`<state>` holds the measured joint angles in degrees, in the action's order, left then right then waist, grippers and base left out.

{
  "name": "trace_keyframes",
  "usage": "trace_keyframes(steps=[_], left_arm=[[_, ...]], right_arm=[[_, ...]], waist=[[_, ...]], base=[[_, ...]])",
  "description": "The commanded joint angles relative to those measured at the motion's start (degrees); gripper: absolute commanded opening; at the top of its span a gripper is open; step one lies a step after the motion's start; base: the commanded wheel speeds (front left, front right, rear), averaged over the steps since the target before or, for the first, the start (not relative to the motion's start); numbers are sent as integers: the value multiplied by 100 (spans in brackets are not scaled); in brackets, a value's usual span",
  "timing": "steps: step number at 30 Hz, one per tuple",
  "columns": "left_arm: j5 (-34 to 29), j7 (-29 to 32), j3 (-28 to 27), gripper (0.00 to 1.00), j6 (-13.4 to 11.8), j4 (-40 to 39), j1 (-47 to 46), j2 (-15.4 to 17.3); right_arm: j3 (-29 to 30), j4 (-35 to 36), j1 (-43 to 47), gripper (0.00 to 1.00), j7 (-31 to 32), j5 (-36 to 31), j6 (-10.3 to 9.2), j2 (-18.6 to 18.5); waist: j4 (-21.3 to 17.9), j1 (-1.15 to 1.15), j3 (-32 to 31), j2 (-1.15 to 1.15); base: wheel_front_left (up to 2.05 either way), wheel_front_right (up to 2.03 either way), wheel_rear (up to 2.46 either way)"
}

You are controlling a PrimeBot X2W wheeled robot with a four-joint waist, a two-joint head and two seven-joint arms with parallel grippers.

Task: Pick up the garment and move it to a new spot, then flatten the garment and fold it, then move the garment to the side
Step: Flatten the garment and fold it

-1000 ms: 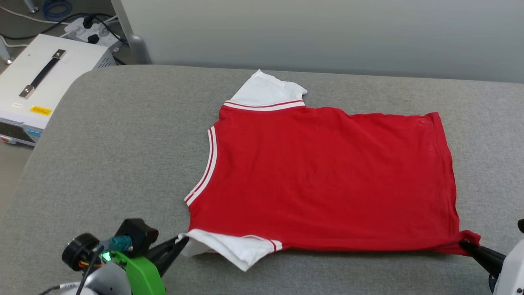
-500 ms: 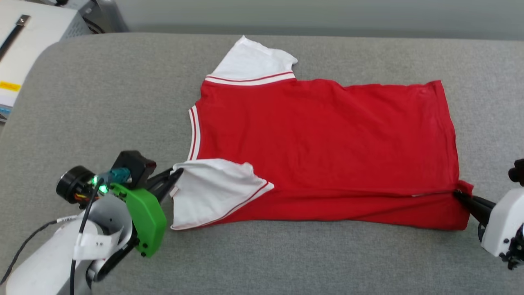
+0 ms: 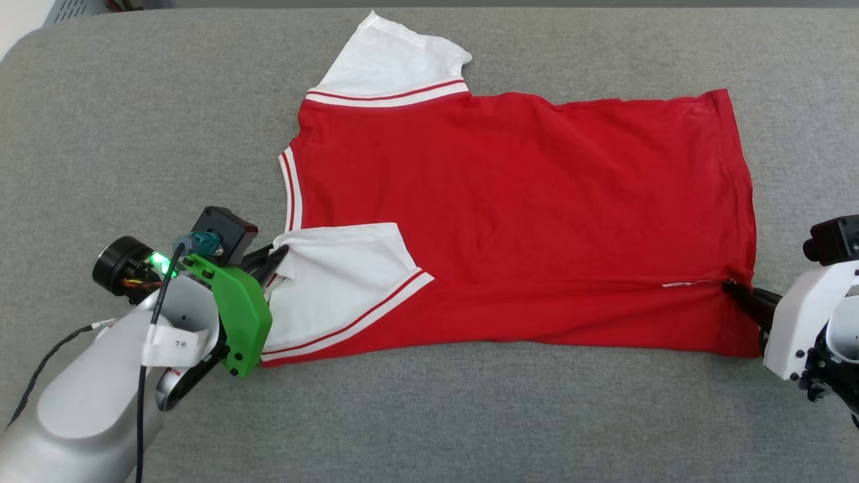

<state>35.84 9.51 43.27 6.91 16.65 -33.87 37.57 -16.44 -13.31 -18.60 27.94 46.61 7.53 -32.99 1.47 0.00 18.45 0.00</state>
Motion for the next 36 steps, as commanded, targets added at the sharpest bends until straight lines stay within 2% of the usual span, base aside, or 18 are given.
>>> trace_keyframes(steps=[1,2,3,4,7,14,22,27,33,36], left_arm=[[17,-43,46,4,30,122,-139,-79],[11,-75,85,45,34,222,-179,-121],[-9,-122,102,100,35,303,-211,-160],[-34,-197,108,100,28,416,-246,-221],[-57,-427,90,100,-37,713,-288,-393],[158,-1050,-207,100,-448,1101,-129,-780],[626,-1502,-642,100,-1001,612,567,-921],[889,-1269,-744,100,-1408,16,1175,-828],[1125,-337,-605,100,-2030,-739,1880,-556],[1160,-76,-587,100,-2272,-1051,2035,-451]], right_arm=[[-56,-90,-108,0,-54,-44,-4,17],[-86,-139,-139,0,-99,-49,-4,22],[-106,-169,-161,35,-159,-67,-4,21],[-132,-212,-180,100,-236,-82,-4,25],[-221,-303,-202,100,-390,-88,-4,32],[-276,-227,-111,100,-851,-159,-4,-45],[-5,90,405,100,-1016,-560,-4,52],[440,425,851,100,-760,-957,-4,286],[1145,1085,1301,100,-165,-1435,-4,849],[1383,1412,1451,100,52,-1640,-4,1099]], waist=[[8,0,12,0],[16,0,10,0],[23,0,2,0],[32,0,-16,0],[54,0,-109,0],[100,0,-476,0],[96,0,-831,0],[68,0,-896,0],[13,0,-788,0],[-24,0,-715,0]], base=[[0,0,0],[0,0,0],[0,0,0],[0,0,0],[0,0,0],[0,0,0],[0,0,0],[0,0,0],[0,0,0],[0,0,0]])
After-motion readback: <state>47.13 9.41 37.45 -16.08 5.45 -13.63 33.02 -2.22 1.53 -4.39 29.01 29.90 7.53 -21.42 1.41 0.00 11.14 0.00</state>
